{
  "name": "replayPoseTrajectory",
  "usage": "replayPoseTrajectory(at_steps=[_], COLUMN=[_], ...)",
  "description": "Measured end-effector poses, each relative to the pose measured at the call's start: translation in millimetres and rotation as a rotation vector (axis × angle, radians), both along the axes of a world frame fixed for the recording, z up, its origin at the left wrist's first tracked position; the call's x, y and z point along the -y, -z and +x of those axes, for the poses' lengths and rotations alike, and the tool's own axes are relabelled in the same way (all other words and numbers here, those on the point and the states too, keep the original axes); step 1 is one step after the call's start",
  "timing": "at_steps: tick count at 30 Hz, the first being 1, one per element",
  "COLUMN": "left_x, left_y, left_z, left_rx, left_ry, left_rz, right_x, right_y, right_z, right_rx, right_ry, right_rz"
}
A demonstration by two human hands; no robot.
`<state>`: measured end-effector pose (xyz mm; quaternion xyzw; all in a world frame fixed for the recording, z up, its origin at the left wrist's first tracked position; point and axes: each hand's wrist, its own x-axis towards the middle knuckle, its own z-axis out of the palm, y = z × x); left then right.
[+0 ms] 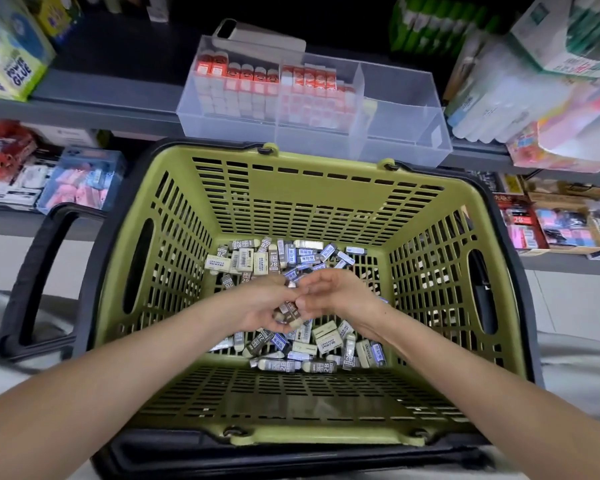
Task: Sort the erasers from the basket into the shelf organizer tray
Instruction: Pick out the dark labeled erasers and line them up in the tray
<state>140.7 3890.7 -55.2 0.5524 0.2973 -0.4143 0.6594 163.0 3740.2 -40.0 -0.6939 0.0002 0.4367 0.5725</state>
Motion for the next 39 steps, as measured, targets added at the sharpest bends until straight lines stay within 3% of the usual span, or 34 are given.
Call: replayPoseTrajectory(at_steps=[3, 5, 8, 12, 17, 25, 32, 39], left_x=[-8.4, -16.4, -19.0, -17.0, -13.4, -9.5, -0.9, -12.2], left_y=[3.7, 7.6, 20.5, 31.5, 51.3, 58.9, 50.6, 0.7], left_z=[-2.5, -5.0, -14.4, -20.9, -36.3, -42.3, -45.1, -4.3], left_rx=[0.042, 0.206, 0.479, 0.680, 0.617, 0.391, 0.272, 0.230], left_ry=[-0.027, 0.215, 0.714, 0.945, 1.249, 1.134, 1.001, 0.396], left_rz=[0.073, 0.210, 0.456, 0.580, 0.646, 0.539, 0.389, 0.118], right_x=[10.2, 21.0, 38.1, 65.7, 69.5, 60.3, 53.7, 56.9], right_y=[19.0, 36.2, 43.2, 45.7, 60.2, 63.2, 64.2, 71.2], right_z=[-9.4, -15.0, -14.0, -7.3, -18.2, -28.1, -21.9, -21.0], right_rx=[0.195, 0.308, 0.423, 0.572, 0.535, 0.185, 0.168, 0.241], right_ry=[-0.473, -0.745, -0.858, -1.011, -1.056, -0.812, -0.802, -0.783], right_rz=[-0.448, -0.619, -0.634, -0.728, -0.839, -0.675, -0.700, -0.739])
